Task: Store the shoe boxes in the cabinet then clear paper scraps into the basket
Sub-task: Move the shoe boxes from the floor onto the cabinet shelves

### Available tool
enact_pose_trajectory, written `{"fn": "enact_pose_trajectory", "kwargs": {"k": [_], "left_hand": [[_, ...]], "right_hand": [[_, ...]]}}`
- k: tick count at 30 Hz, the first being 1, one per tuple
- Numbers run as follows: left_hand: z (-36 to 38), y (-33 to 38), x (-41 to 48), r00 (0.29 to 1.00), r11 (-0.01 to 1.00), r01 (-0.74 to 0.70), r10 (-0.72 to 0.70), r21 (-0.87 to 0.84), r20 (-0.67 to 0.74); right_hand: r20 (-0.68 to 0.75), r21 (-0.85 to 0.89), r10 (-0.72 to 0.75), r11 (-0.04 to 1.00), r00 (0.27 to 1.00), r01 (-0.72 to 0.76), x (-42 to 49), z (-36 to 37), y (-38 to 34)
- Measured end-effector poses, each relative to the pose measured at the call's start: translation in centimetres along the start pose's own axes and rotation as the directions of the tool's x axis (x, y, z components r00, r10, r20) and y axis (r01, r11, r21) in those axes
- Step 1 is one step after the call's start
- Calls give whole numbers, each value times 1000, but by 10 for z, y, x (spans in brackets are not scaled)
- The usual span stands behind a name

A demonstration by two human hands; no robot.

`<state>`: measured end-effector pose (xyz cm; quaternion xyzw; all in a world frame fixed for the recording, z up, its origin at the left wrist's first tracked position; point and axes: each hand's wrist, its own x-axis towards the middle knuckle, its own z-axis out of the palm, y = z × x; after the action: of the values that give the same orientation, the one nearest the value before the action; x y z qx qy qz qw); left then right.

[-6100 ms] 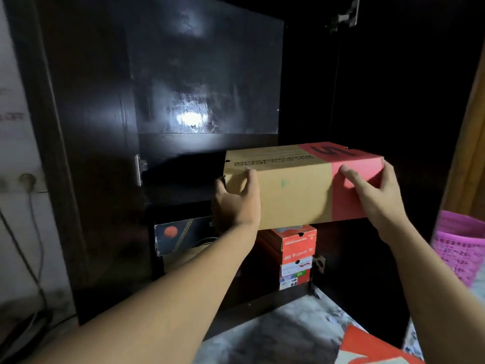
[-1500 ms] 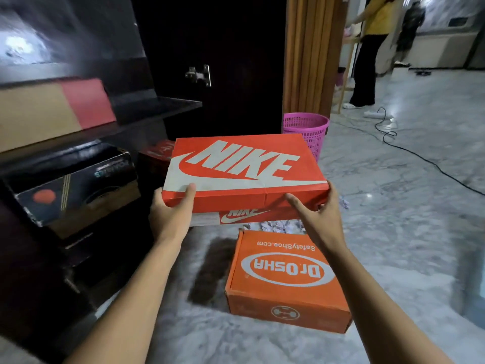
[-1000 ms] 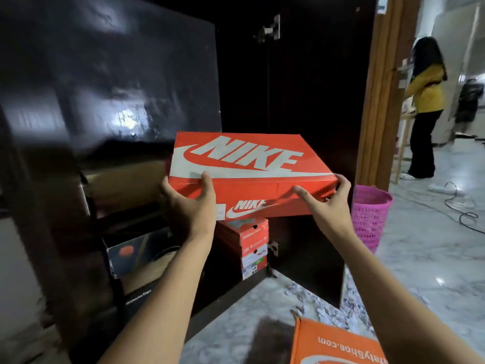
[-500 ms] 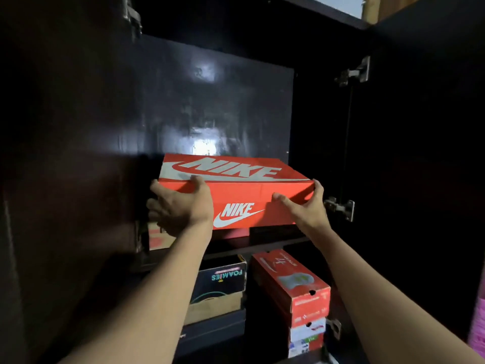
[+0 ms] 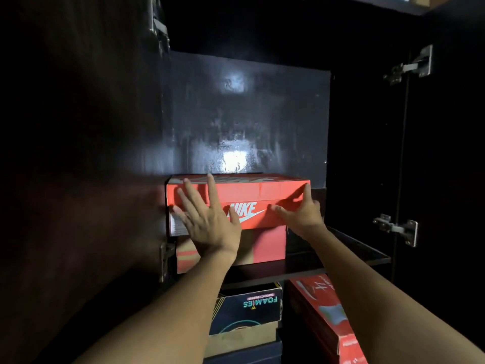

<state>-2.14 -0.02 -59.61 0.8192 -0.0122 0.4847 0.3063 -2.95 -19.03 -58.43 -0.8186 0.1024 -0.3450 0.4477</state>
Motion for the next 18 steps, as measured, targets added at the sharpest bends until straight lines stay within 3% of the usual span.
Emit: {"fn": "enact_pose_trajectory", "kwargs": {"k": [5, 9, 13, 18], "left_hand": [[11, -9, 23, 979, 989, -6, -24, 146, 203], [16, -12, 41, 928, 992, 33, -76, 125, 364], [21, -20, 61, 864, 990, 128, -137, 51, 485], [19, -18, 63, 824, 988, 153, -144, 30, 547]], "right_hand": [[-45, -120, -3, 993, 999, -3, 8, 22, 2], [47, -192, 43, 981, 998, -33, 19, 32, -2], [190, -255, 21, 967, 982, 29, 35, 31, -1], [177, -263, -23, 962, 984, 70, 33, 20, -6]]}}
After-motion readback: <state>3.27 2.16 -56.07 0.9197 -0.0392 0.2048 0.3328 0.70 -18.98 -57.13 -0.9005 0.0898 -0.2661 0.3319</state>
